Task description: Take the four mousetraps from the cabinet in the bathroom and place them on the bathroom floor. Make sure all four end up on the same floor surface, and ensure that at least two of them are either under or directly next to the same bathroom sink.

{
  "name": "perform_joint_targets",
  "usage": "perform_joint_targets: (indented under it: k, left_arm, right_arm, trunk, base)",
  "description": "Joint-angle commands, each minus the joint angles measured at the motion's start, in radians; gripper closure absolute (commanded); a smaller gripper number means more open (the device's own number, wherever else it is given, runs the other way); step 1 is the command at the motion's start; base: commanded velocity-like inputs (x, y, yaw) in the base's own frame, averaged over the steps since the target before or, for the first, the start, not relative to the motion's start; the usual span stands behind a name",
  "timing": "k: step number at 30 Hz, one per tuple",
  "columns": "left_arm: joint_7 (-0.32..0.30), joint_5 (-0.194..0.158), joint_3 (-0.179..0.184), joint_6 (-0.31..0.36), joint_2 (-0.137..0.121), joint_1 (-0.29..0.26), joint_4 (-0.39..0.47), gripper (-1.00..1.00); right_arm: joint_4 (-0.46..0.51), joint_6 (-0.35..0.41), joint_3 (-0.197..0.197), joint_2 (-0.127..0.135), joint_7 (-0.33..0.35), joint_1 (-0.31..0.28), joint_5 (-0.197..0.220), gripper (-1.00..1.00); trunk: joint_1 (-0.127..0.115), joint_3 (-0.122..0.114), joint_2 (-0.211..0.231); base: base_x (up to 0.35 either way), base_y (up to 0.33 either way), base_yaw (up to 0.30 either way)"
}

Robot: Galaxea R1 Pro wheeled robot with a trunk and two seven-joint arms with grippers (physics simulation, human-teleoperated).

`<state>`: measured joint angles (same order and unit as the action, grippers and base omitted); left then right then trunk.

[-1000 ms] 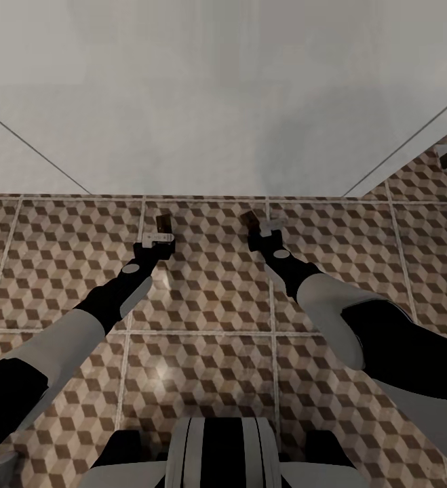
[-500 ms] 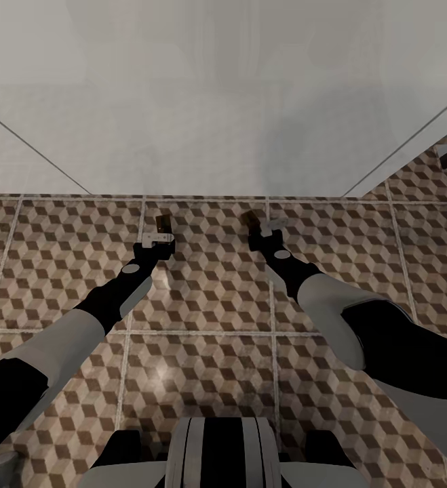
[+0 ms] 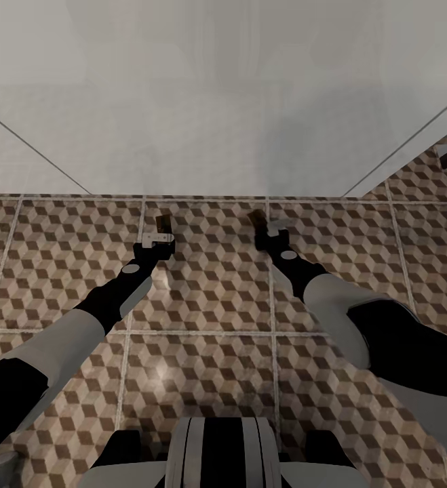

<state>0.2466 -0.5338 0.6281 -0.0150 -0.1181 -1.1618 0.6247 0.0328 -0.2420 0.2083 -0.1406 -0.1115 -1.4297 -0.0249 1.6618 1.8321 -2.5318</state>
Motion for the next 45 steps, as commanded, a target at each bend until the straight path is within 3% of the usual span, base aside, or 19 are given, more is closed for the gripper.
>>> perform_joint_targets:
  k: [1,25,31,45]
  left_arm:
    - [0.008,-0.008,0.008,-0.001,-0.002,-0.001,0.001,1.0]
    - [0.008,-0.008,0.008,-0.002,-0.002,-0.001,0.002,1.0]
    - [0.008,-0.008,0.008,-0.001,-0.002,-0.001,0.004,1.0]
    - [0.008,-0.008,0.008,-0.001,-0.002,-0.001,0.003,1.0]
  right_arm:
    - [-0.002,-0.002,0.006,0.001,-0.007,-0.001,-0.003,1.0]
    - [-0.002,0.01,0.008,-0.006,-0.007,0.0,-0.002,1.0]
    - [0.001,0.073,0.008,-0.008,-0.007,0.0,-0.003,1.0]
    - [0.006,0.109,0.008,-0.01,-0.022,0.0,-0.003,1.0]
  trunk:
    - [0.0,0.0,0.0]
    - [0.0,0.0,0.0]
    - [0.0,0.0,0.0]
    - [0.0,0.0,0.0]
  base:
    - [0.0,0.0,0.0]
    - [0.0,0.0,0.0]
    - [0.0,0.0,0.0]
    - [0.0,0.0,0.0]
